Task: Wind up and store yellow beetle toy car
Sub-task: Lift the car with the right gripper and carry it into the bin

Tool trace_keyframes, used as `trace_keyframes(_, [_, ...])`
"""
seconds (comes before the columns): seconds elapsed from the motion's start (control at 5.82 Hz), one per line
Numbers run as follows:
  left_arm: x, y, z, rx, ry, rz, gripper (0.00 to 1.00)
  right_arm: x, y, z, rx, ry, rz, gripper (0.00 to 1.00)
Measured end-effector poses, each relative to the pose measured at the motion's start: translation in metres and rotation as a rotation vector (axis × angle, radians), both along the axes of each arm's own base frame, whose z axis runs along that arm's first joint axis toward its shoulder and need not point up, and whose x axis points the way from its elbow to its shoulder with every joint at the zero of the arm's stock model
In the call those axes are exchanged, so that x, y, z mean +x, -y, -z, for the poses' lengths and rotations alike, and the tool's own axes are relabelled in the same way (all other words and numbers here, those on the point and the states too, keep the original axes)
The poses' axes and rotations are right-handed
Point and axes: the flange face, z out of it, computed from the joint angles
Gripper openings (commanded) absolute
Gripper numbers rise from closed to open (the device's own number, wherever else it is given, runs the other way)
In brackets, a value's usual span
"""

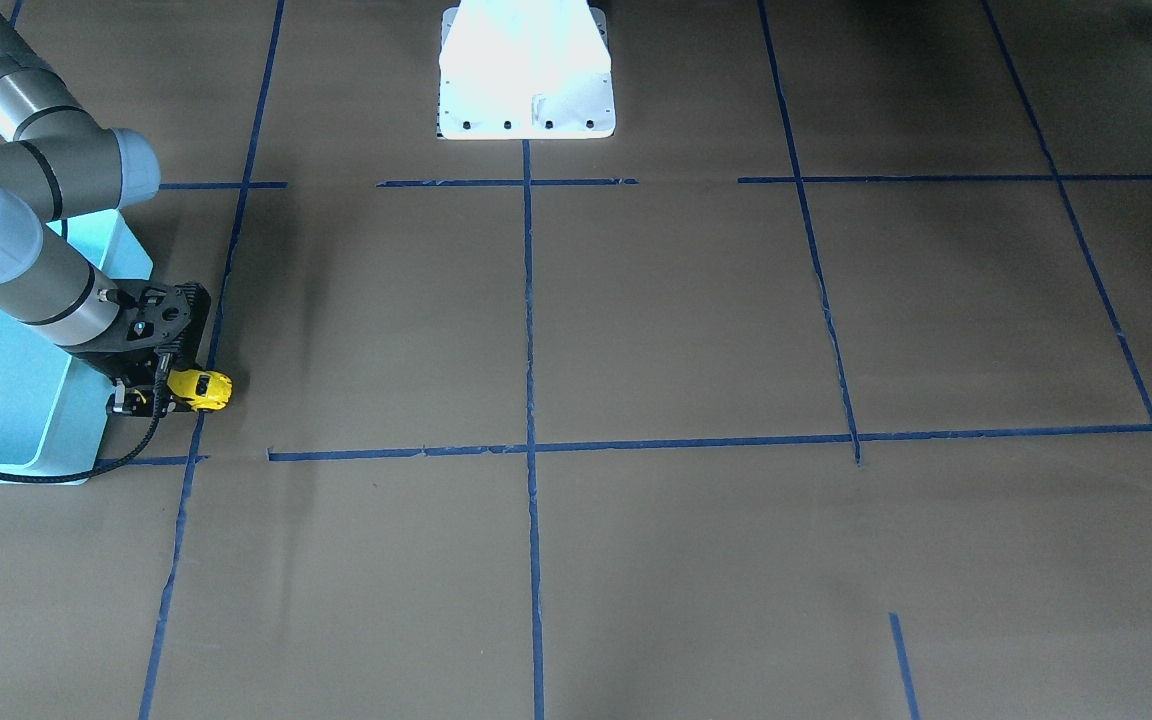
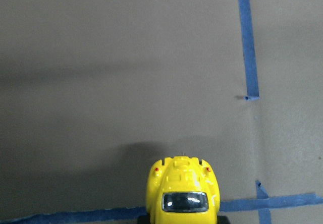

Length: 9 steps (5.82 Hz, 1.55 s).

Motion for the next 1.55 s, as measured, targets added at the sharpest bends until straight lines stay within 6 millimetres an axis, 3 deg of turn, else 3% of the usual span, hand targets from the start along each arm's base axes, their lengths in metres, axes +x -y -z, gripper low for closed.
trace_keyframes(0.34, [0.0, 0.0, 0.001, 0.002, 0.001, 0.0, 1.0, 0.017, -0.009, 0.083, -0.025, -0.02, -0.014, 0.0])
trace_keyframes(0.52, [0.0, 0.0, 0.001, 0.003, 0.0, 0.0, 1.0, 0.038, -0.017, 0.114, -0.034, -0.026, -0.031, 0.0])
trace_keyframes(0.69, [0.0, -0.004, 0.001, 0.004, 0.0, 0.0, 1.0, 0.068, -0.028, 0.129, -0.038, -0.031, -0.054, 0.0])
trace_keyframes(0.86, [-0.001, -0.02, -0.001, 0.006, 0.0, 0.0, 1.0, 0.094, -0.045, 0.122, -0.036, -0.042, -0.06, 0.0])
trace_keyframes(1.2, [-0.002, -0.06, -0.003, 0.01, 0.001, 0.002, 1.0, 0.15, -0.066, 0.079, -0.027, -0.087, -0.06, 0.01])
trace_keyframes(1.55, [-0.005, -0.066, 0.0, 0.016, 0.001, 0.01, 1.0, 0.192, -0.083, 0.027, -0.014, -0.128, -0.028, 0.01])
